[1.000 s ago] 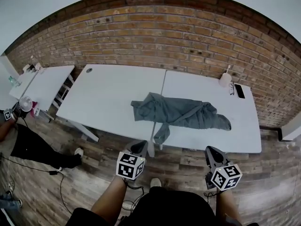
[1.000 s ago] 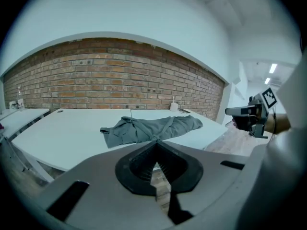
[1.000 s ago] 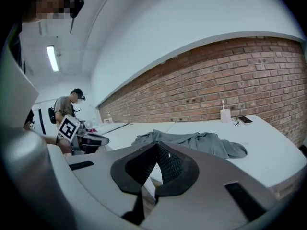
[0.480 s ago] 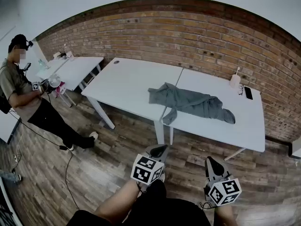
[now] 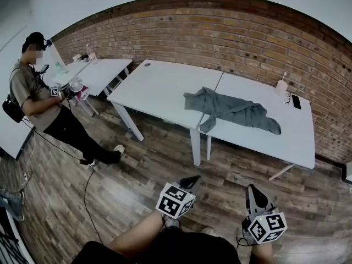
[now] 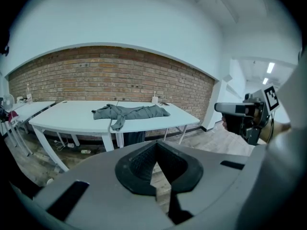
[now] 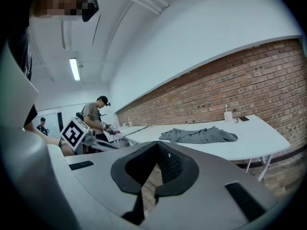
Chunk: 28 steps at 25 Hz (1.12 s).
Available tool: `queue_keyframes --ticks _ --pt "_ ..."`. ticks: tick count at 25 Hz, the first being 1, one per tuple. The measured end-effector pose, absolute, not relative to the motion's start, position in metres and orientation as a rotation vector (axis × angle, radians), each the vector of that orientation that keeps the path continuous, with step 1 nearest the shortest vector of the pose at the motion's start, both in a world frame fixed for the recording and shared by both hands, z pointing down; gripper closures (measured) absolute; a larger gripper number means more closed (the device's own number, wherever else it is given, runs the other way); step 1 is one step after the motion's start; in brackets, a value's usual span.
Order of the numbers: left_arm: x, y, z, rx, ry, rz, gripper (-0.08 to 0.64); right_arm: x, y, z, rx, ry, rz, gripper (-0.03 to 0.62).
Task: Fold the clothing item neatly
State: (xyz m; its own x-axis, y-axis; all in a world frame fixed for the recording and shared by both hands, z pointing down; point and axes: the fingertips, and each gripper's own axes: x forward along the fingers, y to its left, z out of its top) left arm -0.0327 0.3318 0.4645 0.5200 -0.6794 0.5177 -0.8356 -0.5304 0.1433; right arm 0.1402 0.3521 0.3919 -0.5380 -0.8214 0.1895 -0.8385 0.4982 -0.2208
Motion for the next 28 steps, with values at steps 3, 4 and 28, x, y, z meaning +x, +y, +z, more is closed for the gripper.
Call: queue_keyframes --ticks 3,4,28 --pt "-0.049 0.344 0.466 2.398 -1.253 0.582 0.561 0.129 0.361 0.395 1.506 -2.641 0.428 0.591" --pt "-0.057 0.348 0.466 2.406 -1.261 0.588 0.561 0.123 0.363 0.396 1.514 -2.631 0.422 0.591" --pt "-0.194 0.433 0.444 2.527 -1.227 0.359 0.563 -0.016 0.474 0.415 1.777 -2.444 0.427 0.592"
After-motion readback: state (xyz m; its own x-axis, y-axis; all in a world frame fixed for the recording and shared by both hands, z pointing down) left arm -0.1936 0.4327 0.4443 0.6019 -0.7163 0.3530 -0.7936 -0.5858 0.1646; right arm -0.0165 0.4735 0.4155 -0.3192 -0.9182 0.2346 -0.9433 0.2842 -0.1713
